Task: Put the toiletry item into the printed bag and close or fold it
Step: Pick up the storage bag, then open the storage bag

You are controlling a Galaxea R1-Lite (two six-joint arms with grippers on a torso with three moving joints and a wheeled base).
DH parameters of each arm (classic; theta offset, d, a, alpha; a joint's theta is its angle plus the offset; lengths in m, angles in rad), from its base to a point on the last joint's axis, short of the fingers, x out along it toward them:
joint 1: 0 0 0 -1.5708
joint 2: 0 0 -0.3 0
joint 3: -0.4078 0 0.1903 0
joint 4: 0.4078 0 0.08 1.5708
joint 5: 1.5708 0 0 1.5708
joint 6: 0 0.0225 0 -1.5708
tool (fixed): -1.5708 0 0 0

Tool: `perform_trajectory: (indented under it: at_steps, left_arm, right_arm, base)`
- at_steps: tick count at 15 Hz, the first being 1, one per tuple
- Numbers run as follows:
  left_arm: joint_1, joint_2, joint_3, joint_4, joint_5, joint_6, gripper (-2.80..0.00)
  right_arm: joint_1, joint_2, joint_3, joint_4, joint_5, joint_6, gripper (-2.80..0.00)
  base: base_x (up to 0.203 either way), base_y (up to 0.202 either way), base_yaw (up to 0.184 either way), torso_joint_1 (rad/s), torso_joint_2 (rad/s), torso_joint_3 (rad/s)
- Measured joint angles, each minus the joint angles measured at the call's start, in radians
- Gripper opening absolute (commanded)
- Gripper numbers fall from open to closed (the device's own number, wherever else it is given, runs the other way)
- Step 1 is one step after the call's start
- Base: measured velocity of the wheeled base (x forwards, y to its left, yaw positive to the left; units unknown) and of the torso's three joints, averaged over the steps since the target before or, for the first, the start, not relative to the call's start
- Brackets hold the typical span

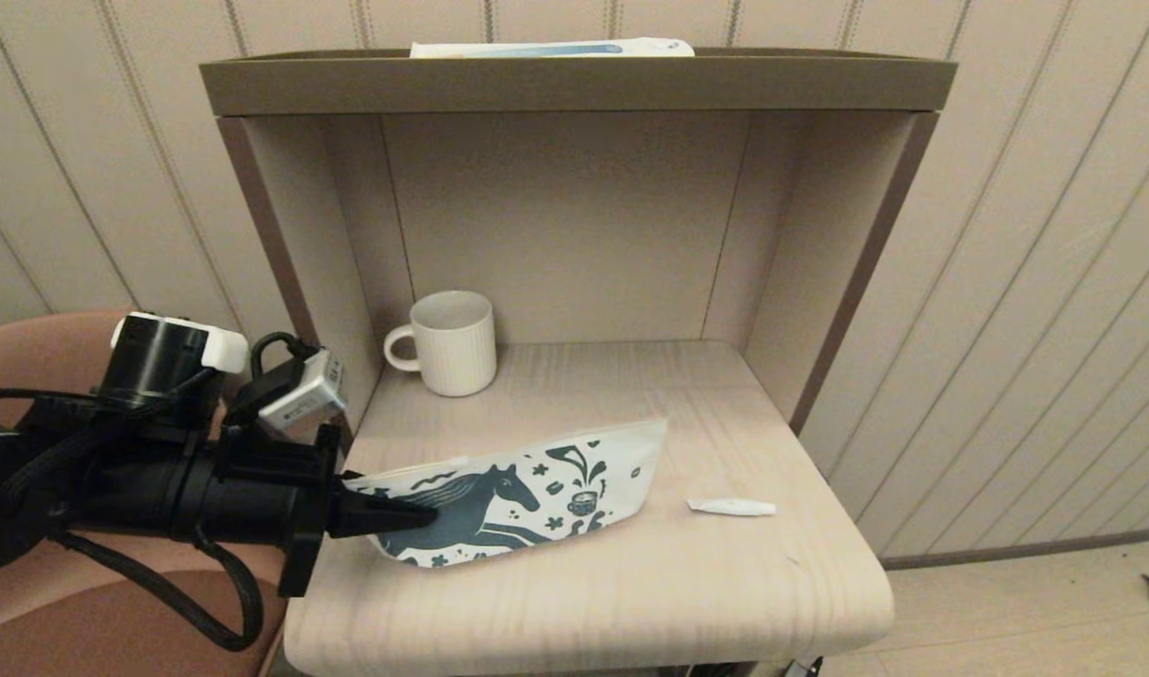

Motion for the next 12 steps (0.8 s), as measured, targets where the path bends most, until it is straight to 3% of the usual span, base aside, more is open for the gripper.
perform_trajectory:
  at_steps: [2,4,6,7,10,12]
  left_arm:
    - [-0.032,-0.037,-0.031,0.025,-0.004,-0.038,-2.80]
    - [-0.094,-0.065,-0.092,0.049,-0.005,-0.134,-2.80]
    - [-0.168,-0.079,-0.147,0.054,-0.002,-0.244,-2.80]
    - [-0.200,-0.081,-0.158,0.055,0.004,-0.262,-2.80]
    - [-0.261,-0.083,-0.138,0.059,0.043,-0.235,-2.80]
    - [-0.269,-0.076,-0.125,0.065,0.056,-0.181,-2.80]
  right_arm:
    - [0.000,0.000,0.000,0.008,0.000,-0.004,-2.80]
    - [0.000,0.000,-0.010,0.042,0.006,0.001,-2.80]
    - [0.000,0.000,-0.106,0.124,0.032,0.025,-2.80]
    - [0.000,0.000,-0.171,0.184,0.058,0.036,-2.80]
    - [-0.002,0.024,-0.347,0.361,0.165,0.053,-2.80]
    - [-0.001,0.102,-0.439,0.390,0.208,0.058,-2.80]
  base:
    - [0.000,0.000,0.000,0.000,0.00,0.000]
    - [0.000,0.000,0.000,0.000,0.00,0.000]
    - [0.000,0.000,0.000,0.000,0.00,0.000]
    - [0.000,0.000,0.000,0.000,0.00,0.000]
    - [0.000,0.000,0.000,0.000,0.00,0.000]
    - [0.000,0.000,0.000,0.000,0.00,0.000]
